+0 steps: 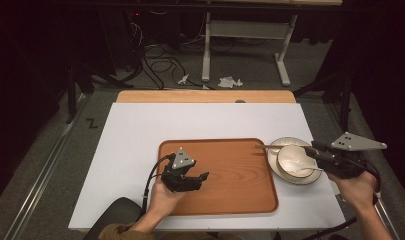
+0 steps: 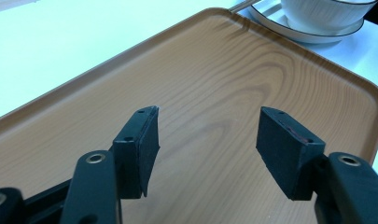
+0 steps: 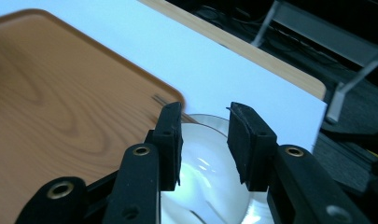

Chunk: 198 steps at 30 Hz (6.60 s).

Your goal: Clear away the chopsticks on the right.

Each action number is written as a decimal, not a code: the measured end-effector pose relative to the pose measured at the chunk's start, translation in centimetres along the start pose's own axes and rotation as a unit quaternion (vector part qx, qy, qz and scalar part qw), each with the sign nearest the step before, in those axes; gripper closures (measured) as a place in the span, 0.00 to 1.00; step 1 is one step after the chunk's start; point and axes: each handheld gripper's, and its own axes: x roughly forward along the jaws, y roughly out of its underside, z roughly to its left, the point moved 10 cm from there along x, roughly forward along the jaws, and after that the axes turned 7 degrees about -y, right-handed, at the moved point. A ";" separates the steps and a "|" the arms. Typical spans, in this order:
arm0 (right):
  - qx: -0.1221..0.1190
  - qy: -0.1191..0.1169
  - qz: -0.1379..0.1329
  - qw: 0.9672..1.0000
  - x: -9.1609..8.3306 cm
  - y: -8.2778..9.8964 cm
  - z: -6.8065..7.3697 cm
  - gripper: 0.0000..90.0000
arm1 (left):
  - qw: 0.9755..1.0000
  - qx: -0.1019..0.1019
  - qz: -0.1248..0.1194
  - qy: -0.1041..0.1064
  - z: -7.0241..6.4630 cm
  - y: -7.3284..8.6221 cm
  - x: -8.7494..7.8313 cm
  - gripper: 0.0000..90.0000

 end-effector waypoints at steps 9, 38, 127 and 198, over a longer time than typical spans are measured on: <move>-0.002 0.031 0.066 0.997 1.4 1.7 -4.2 0.79 | 1.000 -0.010 -0.001 -0.015 0.6 0.5 -0.6 0.43; 0.016 0.014 0.197 0.980 8.2 7.0 -9.6 0.79 | 0.997 -0.043 0.006 -0.061 2.5 2.3 -2.4 0.43; -0.024 -0.053 0.247 0.967 11.7 6.8 -8.8 0.87 | 0.995 -0.071 0.011 -0.065 3.1 3.3 -2.9 0.43; 0.006 -0.055 0.120 0.991 2.1 2.3 6.6 0.94 | 1.000 -0.022 0.000 0.006 0.3 0.5 -0.3 0.44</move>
